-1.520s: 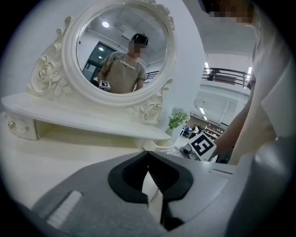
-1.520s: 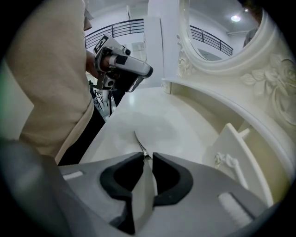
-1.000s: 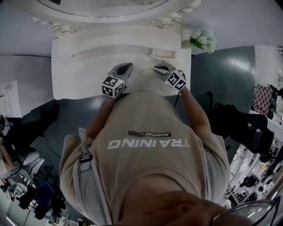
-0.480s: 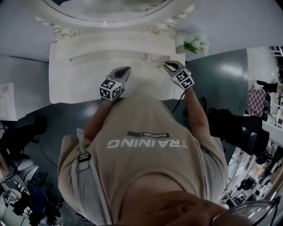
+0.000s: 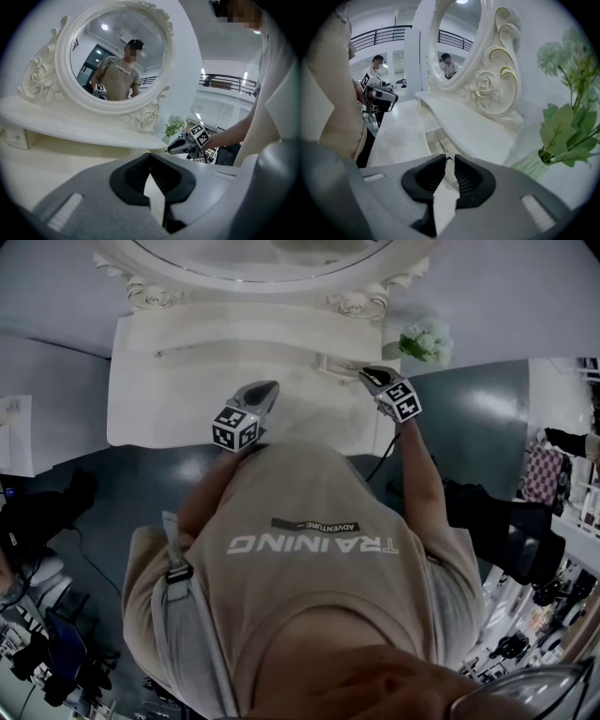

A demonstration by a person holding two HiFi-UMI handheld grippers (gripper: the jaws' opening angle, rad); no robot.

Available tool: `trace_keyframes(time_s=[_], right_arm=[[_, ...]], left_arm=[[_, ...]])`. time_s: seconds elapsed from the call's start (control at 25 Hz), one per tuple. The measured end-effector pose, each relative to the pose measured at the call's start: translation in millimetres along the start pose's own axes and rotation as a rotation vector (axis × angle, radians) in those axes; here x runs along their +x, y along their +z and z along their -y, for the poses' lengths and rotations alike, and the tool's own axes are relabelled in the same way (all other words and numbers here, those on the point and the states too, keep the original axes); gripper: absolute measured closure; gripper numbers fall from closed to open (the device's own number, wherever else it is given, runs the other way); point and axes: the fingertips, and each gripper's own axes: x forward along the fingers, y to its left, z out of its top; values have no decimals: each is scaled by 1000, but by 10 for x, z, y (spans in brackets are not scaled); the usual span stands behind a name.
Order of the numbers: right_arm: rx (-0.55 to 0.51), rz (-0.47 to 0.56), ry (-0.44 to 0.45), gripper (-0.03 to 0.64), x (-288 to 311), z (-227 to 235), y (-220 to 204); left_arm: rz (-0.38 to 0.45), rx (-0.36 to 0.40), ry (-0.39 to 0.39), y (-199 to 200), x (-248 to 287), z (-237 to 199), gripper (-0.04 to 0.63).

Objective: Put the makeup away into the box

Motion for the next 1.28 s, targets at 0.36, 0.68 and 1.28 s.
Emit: trace_keyframes(time_s=[0.36, 0.68, 1.28], right_arm=[[-15, -78, 65, 552, 92, -39, 30], [38, -74, 138, 549, 146, -123, 99], [121, 33, 104, 531, 0, -106, 132]], left_arm=[[11, -17, 12, -12, -16, 3, 589], [18, -38, 23, -51, -11, -26, 589], [-2, -14, -3, -28, 22, 22, 589]])
